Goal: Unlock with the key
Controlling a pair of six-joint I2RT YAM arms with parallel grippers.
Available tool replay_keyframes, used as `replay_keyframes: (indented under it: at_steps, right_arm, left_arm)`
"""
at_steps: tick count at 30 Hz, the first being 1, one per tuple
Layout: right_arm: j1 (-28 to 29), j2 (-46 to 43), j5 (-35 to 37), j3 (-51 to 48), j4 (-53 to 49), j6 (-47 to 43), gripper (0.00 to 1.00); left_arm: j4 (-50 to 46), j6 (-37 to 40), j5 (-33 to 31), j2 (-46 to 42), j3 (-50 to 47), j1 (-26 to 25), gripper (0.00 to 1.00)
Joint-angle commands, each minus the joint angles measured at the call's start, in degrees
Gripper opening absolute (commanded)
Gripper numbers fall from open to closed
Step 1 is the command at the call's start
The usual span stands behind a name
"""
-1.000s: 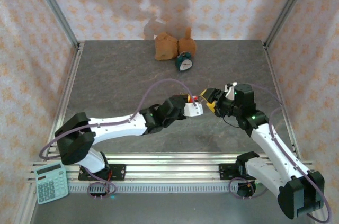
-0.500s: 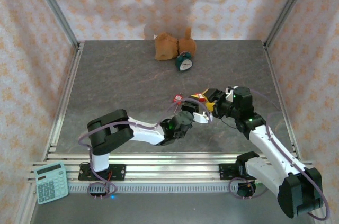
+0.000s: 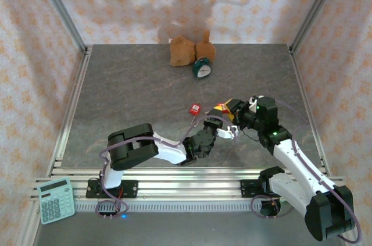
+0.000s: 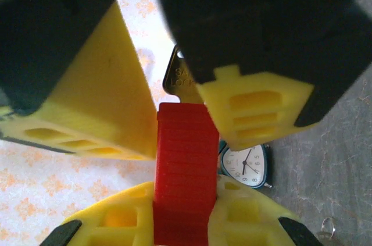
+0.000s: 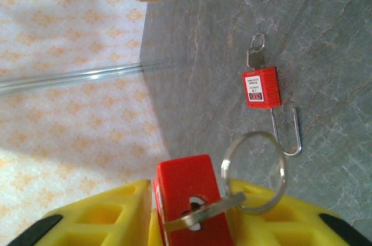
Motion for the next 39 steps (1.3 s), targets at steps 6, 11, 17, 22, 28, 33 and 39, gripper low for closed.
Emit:
replay_keyframes:
  at_steps: [6, 11, 17, 22, 28, 33, 39]
  right_arm:
    - [0.6, -1.2, 1.9, -0.8, 3.3, 0.7, 0.21]
    - [0.6, -1.5, 1.6, -0.5, 3.8, 0.3, 0.18]
    - [0.6, -2.3, 2.5, 0.3, 3.3, -0.7, 0.16]
    - [0.3, -3.0, 3.4, 2.1, 0.6, -3.4, 0.16]
    - [-0.8, -2.9, 2.7, 4.6, -2.1, -8.1, 0.15]
    - [-2.1, -2.6, 2.5, 5.5, 0.0, -11.5, 0.15]
    - [-2.2, -1.8, 0.3, 5.3, 3.1, -18.4, 0.15]
  left_arm:
    - [3.5, -1.5, -4.5, 1.3, 3.7, -1.4, 0.15]
    - [4.8, -2.5, -5.4, 2.2, 4.2, -1.6, 0.22]
    - [5.9, -3.0, -6.6, 2.9, 4.4, -2.1, 0.51]
    - [9.3, -2.3, -8.8, 2.1, 2.0, -2.3, 0.67]
    - [8.9, -4.8, -11.3, -6.4, -6.4, -2.4, 0.69]
    - [-6.5, -17.8, -10.5, -18.9, -12.8, -3.3, 0.69]
    - [-54.5, -49.4, 10.4, -37.7, -7.5, -0.9, 0.69]
